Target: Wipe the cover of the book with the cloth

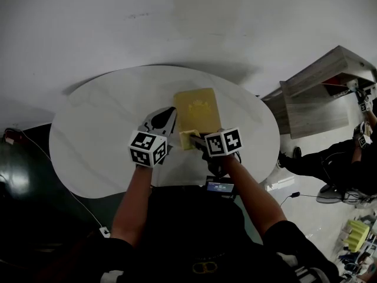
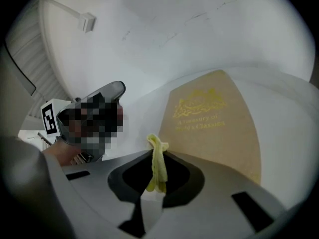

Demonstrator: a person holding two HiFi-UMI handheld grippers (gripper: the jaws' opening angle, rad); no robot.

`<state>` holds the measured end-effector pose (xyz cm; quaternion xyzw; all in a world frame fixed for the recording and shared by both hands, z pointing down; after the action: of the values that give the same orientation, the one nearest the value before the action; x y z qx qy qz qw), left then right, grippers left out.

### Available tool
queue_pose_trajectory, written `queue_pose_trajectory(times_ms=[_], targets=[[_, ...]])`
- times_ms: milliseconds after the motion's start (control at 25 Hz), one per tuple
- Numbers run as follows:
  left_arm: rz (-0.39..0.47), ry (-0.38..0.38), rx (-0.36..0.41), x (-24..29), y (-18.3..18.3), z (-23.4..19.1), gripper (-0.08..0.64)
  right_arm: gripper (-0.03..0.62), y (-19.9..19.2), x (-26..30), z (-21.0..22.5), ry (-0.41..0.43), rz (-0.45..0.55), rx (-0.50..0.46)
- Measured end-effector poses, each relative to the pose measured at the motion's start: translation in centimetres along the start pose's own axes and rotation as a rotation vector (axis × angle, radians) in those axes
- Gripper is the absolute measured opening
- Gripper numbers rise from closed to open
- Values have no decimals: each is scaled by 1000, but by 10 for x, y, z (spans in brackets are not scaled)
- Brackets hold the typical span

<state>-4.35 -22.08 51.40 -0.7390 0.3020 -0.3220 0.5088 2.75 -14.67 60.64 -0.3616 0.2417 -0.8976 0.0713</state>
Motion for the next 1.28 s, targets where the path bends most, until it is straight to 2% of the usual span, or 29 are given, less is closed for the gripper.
queue_pose_trajectory(times_ms=[1280], targets=[[-11,-22,6,4,-2,9,9,87,8,-65,69,-142,116,86]])
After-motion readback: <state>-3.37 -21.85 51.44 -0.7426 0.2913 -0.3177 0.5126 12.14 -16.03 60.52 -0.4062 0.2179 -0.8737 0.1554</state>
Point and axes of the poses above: the fingertips, and each gripper's own axes: x forward along the fingers, z to its right, y out of its top, the point moved 1 cm from there along -x, backward along the fingers, and after that the axes turned 8 degrees about z, right-handed, at the moved point
